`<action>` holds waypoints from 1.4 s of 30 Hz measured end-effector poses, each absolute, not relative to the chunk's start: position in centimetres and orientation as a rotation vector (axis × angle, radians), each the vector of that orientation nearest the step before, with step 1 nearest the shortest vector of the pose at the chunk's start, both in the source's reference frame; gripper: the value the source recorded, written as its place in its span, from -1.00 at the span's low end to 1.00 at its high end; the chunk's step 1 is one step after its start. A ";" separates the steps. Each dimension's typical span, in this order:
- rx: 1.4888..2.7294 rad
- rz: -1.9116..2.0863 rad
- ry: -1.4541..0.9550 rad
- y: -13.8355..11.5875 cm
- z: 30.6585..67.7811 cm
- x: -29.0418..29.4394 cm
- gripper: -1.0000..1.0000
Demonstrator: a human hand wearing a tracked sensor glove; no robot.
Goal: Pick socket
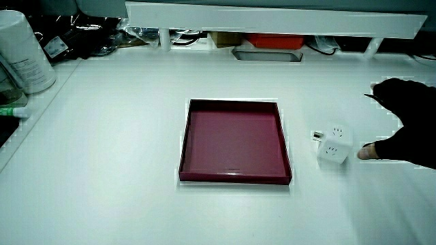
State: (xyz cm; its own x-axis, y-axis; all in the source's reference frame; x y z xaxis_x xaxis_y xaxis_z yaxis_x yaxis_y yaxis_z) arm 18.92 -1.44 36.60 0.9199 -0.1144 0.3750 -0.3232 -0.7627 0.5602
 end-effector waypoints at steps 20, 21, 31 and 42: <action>2.200 0.477 -0.170 -5.3 45.6 18.8 0.00; 2.197 0.467 -0.154 -5.4 46.1 18.8 0.00; 2.133 0.477 -0.099 -5.7 49.5 18.9 0.00; 2.139 0.509 -0.089 -5.8 50.5 19.2 0.12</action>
State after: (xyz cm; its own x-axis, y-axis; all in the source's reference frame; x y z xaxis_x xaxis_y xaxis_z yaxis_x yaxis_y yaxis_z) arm 19.20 -5.77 50.48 0.9122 0.1244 0.3904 -0.2499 -0.5862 0.7707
